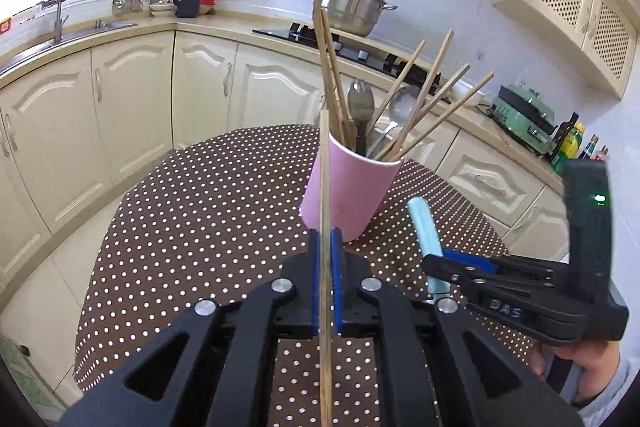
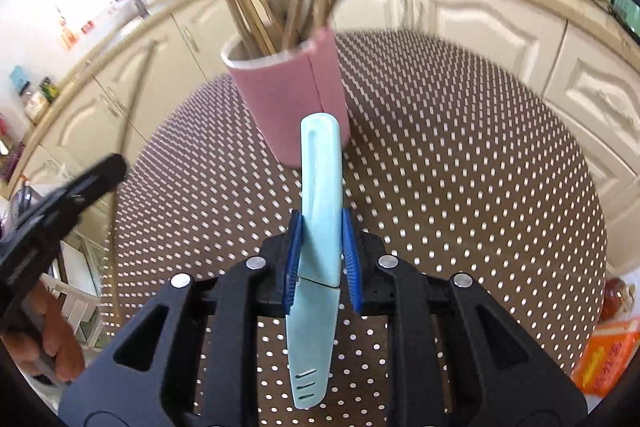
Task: Organize utensils
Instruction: 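Grasp the pale blue knife with the right tool and lift it, then carry the chopstick with the left tool while the right tool carries the knife over the cup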
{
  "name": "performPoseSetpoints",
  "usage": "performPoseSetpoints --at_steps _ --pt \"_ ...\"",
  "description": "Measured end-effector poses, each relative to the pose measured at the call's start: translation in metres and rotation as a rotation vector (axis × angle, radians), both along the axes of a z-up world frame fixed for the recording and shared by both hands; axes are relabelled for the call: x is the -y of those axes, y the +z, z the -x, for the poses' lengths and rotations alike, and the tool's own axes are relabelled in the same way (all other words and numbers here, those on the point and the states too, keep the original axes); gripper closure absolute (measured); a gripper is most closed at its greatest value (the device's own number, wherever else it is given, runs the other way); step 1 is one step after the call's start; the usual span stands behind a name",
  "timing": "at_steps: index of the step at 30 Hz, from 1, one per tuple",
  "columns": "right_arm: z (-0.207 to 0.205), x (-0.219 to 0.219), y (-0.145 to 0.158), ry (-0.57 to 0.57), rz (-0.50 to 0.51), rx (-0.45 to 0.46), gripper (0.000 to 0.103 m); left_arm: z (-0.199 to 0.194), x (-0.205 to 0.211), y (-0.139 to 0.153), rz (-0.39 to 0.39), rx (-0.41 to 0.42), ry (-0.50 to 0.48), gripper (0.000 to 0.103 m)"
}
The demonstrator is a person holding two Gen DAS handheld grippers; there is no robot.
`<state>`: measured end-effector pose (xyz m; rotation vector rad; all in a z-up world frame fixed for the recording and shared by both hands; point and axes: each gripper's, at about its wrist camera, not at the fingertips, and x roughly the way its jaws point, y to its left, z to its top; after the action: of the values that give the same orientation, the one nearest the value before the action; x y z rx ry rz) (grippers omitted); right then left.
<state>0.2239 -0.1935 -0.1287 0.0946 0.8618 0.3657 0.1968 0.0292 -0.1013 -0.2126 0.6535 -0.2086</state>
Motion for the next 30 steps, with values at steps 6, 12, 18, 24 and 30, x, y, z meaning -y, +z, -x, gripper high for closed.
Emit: performPoseSetpoints --at_steps 6,12,18,24,30 --pt "0.029 0.029 0.022 0.009 -0.103 0.119 0.083 0.000 0.006 0.005 0.028 0.048 -0.030 0.098" --pt "0.051 0.034 0.041 -0.031 -0.180 0.242 0.083 0.005 0.014 0.012 0.068 0.134 -0.065 0.098" --pt "0.052 0.045 0.062 -0.061 -0.235 0.353 0.083 0.010 0.022 0.026 0.088 0.227 -0.085 0.098" --pt "0.052 0.039 0.086 -0.093 -0.266 0.487 0.083 0.008 0.026 0.050 0.088 0.349 -0.079 0.098" --pt "0.037 0.027 0.103 -0.108 -0.272 0.585 0.083 -0.004 0.026 0.073 0.092 0.464 -0.051 0.098"
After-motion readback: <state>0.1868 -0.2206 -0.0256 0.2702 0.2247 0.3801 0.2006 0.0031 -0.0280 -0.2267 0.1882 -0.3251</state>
